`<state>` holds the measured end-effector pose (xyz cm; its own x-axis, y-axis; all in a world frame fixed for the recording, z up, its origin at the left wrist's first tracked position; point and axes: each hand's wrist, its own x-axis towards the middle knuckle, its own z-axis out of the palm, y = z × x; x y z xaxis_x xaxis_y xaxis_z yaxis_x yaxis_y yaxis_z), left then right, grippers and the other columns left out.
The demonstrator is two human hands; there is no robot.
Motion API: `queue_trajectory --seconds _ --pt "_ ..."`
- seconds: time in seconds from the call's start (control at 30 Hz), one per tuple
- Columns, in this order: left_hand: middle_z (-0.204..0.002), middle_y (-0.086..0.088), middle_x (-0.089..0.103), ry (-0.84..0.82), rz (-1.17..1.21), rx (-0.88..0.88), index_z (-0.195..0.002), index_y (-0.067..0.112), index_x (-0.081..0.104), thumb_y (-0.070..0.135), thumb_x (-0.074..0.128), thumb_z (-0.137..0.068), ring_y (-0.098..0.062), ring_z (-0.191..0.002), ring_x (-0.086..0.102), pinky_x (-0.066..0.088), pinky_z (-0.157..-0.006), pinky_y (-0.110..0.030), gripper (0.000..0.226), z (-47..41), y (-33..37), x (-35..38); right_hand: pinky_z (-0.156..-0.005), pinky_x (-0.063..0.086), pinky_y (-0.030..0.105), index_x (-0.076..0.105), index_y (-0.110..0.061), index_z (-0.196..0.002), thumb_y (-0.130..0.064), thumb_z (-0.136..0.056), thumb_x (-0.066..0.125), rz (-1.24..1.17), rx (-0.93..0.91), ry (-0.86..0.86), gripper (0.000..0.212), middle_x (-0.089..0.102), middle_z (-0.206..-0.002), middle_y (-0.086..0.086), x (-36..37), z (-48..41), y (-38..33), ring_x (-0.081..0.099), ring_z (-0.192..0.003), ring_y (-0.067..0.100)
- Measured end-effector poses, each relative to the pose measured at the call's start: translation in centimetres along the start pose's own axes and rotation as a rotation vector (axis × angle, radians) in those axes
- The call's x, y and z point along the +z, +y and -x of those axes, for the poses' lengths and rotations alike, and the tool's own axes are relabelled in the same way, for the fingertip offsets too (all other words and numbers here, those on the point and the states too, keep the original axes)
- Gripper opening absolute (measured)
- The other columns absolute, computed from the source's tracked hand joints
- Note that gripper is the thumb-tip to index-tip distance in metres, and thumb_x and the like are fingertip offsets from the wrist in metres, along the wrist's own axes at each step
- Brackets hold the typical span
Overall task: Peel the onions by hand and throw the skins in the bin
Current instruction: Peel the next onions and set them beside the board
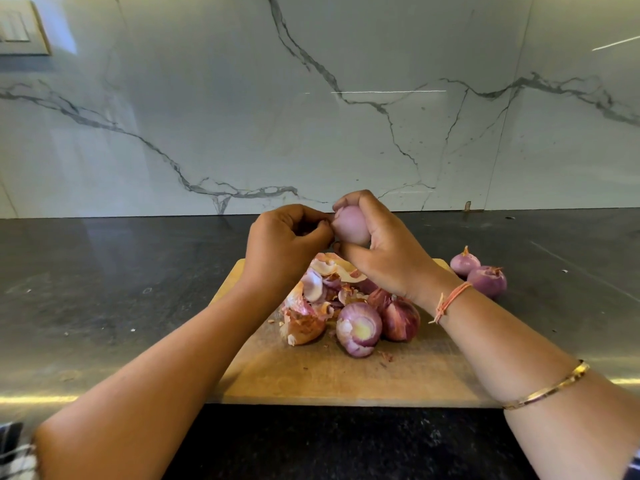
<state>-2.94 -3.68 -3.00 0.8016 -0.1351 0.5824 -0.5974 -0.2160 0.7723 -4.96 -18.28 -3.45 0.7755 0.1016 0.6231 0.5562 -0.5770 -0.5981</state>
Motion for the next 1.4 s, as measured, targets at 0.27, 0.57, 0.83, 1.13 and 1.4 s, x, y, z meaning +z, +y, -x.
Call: queue_trajectory --seconds 0.27,0.57,0.83,1.13,1.4 --pt "-0.077 -0.001 0.073 0.005 0.077 -0.047 -0.081 0.018 0.070 0.008 0.062 -0.089 -0.016 -0.073 0.071 0.058 -0.078 -0.041 0.015 0.0 -0.1 0.2 -0.078 0.045 0.010 0.045 -0.015 -0.128 0.004 -0.082 0.063 -0.011 0.014 0.014 0.053 0.053 -0.113 0.001 -0.1 0.0 -0.3 0.055 -0.096 0.010" --pt "-0.076 0.001 0.071 0.031 0.135 -0.072 -0.084 0.019 0.068 0.010 0.062 -0.088 -0.011 -0.070 0.069 0.058 -0.071 -0.029 0.012 0.1 0.1 0.1 -0.094 0.041 0.010 0.041 -0.018 -0.142 0.007 -0.079 0.064 0.013 0.017 0.017 0.072 0.050 -0.123 -0.005 -0.3 0.1 -0.2 0.052 -0.116 0.011" --pt "-0.085 0.006 0.069 -0.017 0.139 0.020 -0.087 0.027 0.062 0.008 0.065 -0.086 -0.009 -0.079 0.069 0.058 -0.073 -0.024 0.019 0.1 0.2 0.1 -0.091 0.041 0.006 0.040 -0.014 -0.144 0.005 -0.078 0.070 0.067 -0.043 -0.015 0.074 0.053 -0.124 0.003 -0.1 0.1 0.1 0.053 -0.114 0.014" --pt "-0.086 -0.002 0.068 0.029 0.140 -0.093 -0.086 0.024 0.063 0.008 0.060 -0.090 -0.022 -0.083 0.068 0.059 -0.076 -0.038 0.017 -0.7 -0.6 -0.3 -0.091 0.047 0.015 0.054 -0.019 -0.128 -0.004 -0.078 0.074 -0.013 0.010 0.062 0.056 0.058 -0.118 -0.004 -0.8 0.1 -0.3 0.058 -0.106 0.011" --pt "-0.085 0.011 0.067 -0.107 0.129 0.089 -0.085 0.023 0.064 0.008 0.067 -0.085 0.004 -0.081 0.064 0.050 -0.071 -0.011 0.015 -0.2 -0.1 -0.2 -0.081 0.055 0.030 0.058 -0.015 -0.112 -0.006 -0.077 0.076 -0.062 0.047 0.074 0.040 0.061 -0.098 -0.011 -0.9 0.1 -0.2 0.062 -0.089 0.008"
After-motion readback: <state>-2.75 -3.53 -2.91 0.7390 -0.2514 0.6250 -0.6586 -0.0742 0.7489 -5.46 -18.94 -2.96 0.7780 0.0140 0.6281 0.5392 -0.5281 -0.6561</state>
